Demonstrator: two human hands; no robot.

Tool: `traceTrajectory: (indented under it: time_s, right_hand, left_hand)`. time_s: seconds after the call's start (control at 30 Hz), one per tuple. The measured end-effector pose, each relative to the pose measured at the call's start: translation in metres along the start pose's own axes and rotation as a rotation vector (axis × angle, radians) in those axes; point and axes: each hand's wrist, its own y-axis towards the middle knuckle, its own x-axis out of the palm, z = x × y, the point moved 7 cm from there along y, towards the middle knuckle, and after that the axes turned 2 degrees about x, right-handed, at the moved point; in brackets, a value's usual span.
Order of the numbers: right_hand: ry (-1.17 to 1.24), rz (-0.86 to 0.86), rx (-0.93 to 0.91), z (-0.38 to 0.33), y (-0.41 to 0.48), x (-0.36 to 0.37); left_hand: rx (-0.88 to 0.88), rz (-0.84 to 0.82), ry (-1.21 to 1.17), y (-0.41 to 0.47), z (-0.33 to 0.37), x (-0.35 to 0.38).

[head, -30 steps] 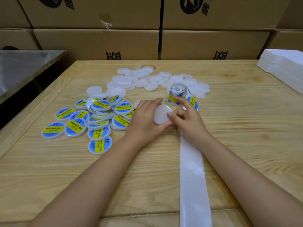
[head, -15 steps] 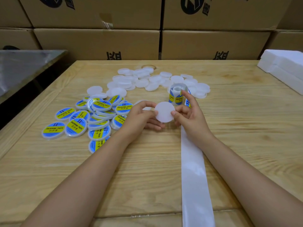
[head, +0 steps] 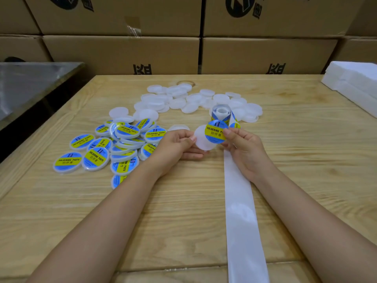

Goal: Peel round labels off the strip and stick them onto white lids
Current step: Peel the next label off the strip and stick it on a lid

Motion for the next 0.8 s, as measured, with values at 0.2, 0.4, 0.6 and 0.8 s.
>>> traceTrajectory:
  time_s: [0.2, 0.4, 0.6, 0.8]
  right_hand:
    - [0.011, -0.057, 0.088, 0.005, 0.001, 0.005]
    - [-0.059, -0.019, 0.116, 0.01, 0.002, 0.002]
    - [-0.1, 0.016, 0.103, 0.011, 0.003, 0.0]
    - [-0.163, 0.062, 0.084, 0.011, 0.004, -0.002]
  left_hand:
    - [0.023, -0.022, 0.068, -0.001, 0.0, 0.002]
    - [0.036, -0.049, 0.068, -0.003, 0.002, 0.004]
    - [0.038, -0.046, 0.1, -0.003, 0.002, 0.005]
    - [0.037, -0.032, 0.105, -0.003, 0.003, 0.005]
